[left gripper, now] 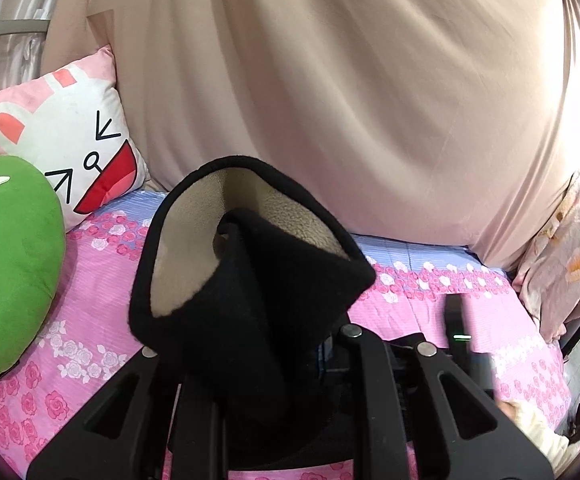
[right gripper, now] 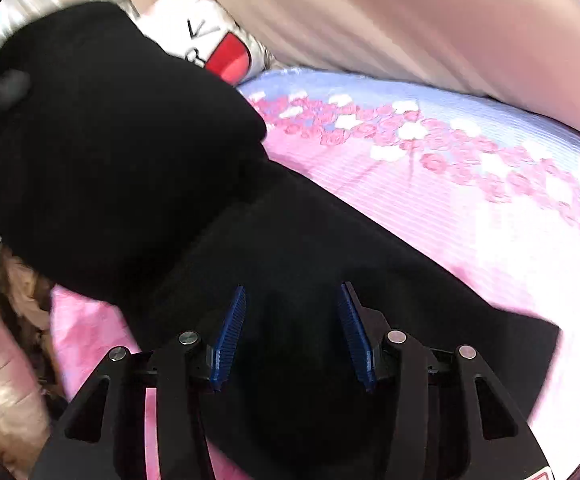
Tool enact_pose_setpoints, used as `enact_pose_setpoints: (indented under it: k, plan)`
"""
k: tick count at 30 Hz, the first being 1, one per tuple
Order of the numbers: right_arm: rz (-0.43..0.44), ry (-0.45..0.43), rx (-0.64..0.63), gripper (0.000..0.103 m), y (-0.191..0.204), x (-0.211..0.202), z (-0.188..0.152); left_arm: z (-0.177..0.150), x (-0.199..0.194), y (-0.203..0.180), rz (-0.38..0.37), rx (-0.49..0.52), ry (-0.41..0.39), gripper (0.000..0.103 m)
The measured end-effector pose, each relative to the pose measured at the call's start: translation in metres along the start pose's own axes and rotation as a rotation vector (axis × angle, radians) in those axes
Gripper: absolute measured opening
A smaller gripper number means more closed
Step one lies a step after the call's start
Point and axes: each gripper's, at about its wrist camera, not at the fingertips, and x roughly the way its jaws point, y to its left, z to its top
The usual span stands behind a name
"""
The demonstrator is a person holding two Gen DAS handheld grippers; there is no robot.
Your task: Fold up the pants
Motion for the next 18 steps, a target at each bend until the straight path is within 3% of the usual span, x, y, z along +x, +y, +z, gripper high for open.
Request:
enact_pose_setpoints:
  k: [1, 3, 5, 6, 8, 10, 12, 14, 16, 17, 18]
  plan:
    - [-0.021, 0.031, -0.013, 0.024, 0.001, 0.017, 0.003, 0.0, 0.0, -0.001, 0.0, 0.005, 0.001, 0.018]
    - [-0.022, 0.014, -0.034, 0.007, 0.009, 0.03, 0.016, 0.0, -0.002, -0.006, 0.002, 0.024, 0.002, 0.018]
    - [0.015, 0.022, -0.05, 0.008, 0.021, 0.033, 0.025, -0.001, -0.001, -0.01, 0.004, 0.047, 0.004, 0.018]
    - [0.028, 0.038, -0.064, 0.017, 0.027, 0.042, 0.028, -0.002, 0.0, -0.014, -0.001, 0.06, 0.009, 0.018]
    - [0.027, 0.045, -0.066, 0.018, 0.028, 0.049, 0.028, -0.005, 0.005, -0.022, -0.012, 0.08, 0.021, 0.018]
    - [0.087, 0.005, 0.023, 0.018, 0.008, 0.026, 0.028, -0.012, 0.009, -0.036, -0.024, 0.117, 0.038, 0.019]
    - [0.079, -0.098, 0.108, 0.02, -0.023, -0.018, 0.02, -0.026, 0.014, -0.059, -0.051, 0.185, 0.069, 0.022]
    - [0.02, -0.169, 0.177, 0.041, -0.054, -0.054, 0.008, -0.046, 0.029, -0.09, -0.112, 0.238, 0.132, 0.034]
    - [-0.028, -0.228, 0.269, 0.046, -0.091, -0.09, -0.014, -0.073, 0.052, -0.118, -0.193, 0.257, 0.22, 0.079]
    - [-0.058, -0.239, 0.298, 0.046, -0.105, -0.102, -0.024, -0.094, 0.071, -0.138, -0.243, 0.285, 0.292, 0.085]
    - [-0.081, -0.25, 0.335, 0.046, -0.119, -0.113, -0.036, -0.108, 0.083, -0.15, -0.265, 0.306, 0.342, 0.084]
